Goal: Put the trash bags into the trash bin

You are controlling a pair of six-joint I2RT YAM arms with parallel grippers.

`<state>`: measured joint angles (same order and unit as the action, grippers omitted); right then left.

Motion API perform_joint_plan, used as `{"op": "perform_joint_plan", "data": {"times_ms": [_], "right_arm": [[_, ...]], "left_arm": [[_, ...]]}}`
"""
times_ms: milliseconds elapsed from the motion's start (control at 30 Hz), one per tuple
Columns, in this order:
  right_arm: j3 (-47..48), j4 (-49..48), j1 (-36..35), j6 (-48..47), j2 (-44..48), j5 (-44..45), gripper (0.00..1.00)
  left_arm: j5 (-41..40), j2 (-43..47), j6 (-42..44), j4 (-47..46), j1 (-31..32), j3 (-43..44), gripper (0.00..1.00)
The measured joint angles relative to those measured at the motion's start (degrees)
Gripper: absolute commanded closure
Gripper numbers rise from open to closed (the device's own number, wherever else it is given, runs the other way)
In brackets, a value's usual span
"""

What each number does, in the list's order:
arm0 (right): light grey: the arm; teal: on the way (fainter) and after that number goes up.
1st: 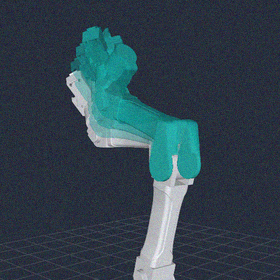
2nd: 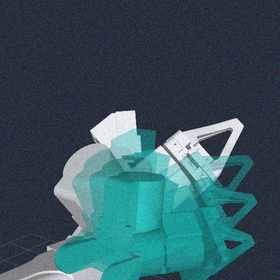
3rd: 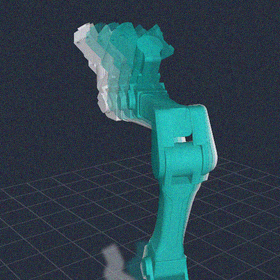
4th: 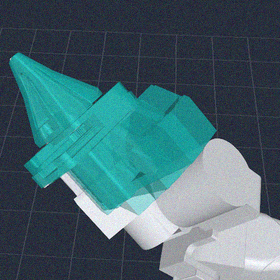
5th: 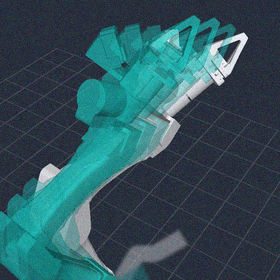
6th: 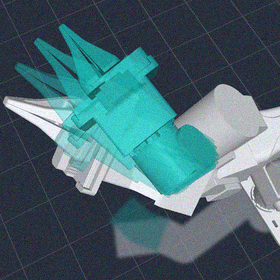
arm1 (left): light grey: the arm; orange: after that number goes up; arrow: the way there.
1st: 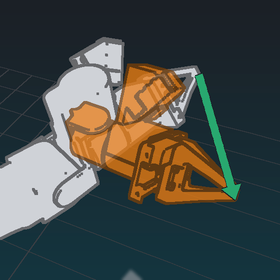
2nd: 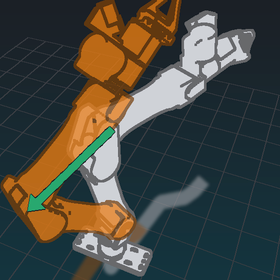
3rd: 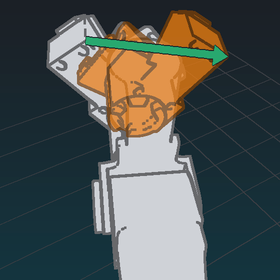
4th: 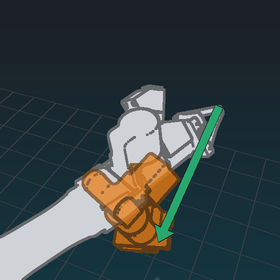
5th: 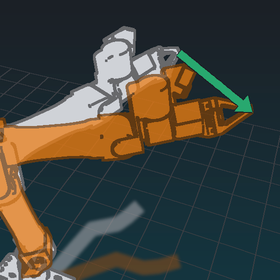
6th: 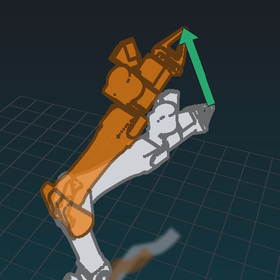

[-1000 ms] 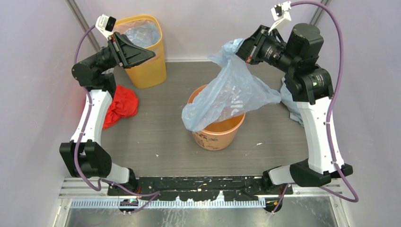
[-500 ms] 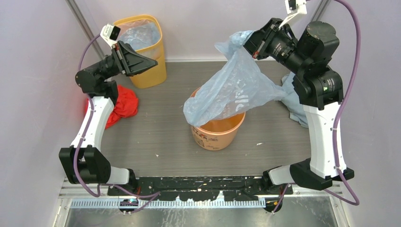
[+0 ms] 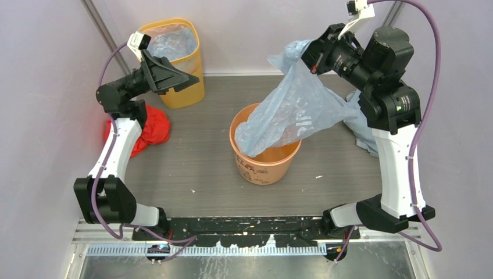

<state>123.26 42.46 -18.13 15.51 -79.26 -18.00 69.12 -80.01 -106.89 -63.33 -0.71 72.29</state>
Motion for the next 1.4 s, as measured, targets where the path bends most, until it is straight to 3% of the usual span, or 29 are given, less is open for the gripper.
{"op": "perform_joint_plan", "data": {"times_ms": [133, 233, 300, 433, 533, 633, 800, 1133, 1400], "right_arm": [[-0.2, -1.0, -1.2, -1.2, -0.9, 0.0, 0.99], [-0.2, -1.9, -3.3, -2.7, -2.7, 0.9, 0.99], [-0.1, -2.1, -5.7, -4.3, -4.3, 2.7, 0.99], [1.6, -1.0, -11.7, -8.5, -9.0, 8.6, 0.99], [2.3, -0.1, -16.1, -12.0, -12.0, 14.4, 0.99], [2.1, 0.0, -19.3, -14.9, -13.0, 19.5, 0.99], [1.7, -1.3, -21.9, -18.3, -12.8, 26.5, 0.99], [1.0, -2.2, -22.3, -21.9, -10.8, 35.4, 0.99], [0.1, -2.3, -22.3, -22.9, -9.0, 38.3, 0.99]], "left_arm": [[0.2, 0.3, 2.9, 2.6, 1.3, -0.1, 0.0], [0.6, 2.2, 10.4, 12.0, 3.1, -0.1, 0.0], [0.2, 4.7, 20.1, 24.9, 4.8, 0.5, 0.0], [-8.9, 6.8, 50.3, 65.6, 13.6, 13.3, 0.0], [-14.1, 8.3, 63.5, 81.3, 18.4, 17.7, 0.0], [-19.6, 10.8, 71.3, 91.9, 20.3, 17.3, 0.01], [-27.1, 11.8, 77.4, 100.7, 26.3, 15.3, 0.04], [-37.0, 11.8, 80.5, 105.7, 38.3, 11.8, 0.08], [-42.6, 10.6, 81.5, 106.8, 40.0, 11.7, 0.12]]}}
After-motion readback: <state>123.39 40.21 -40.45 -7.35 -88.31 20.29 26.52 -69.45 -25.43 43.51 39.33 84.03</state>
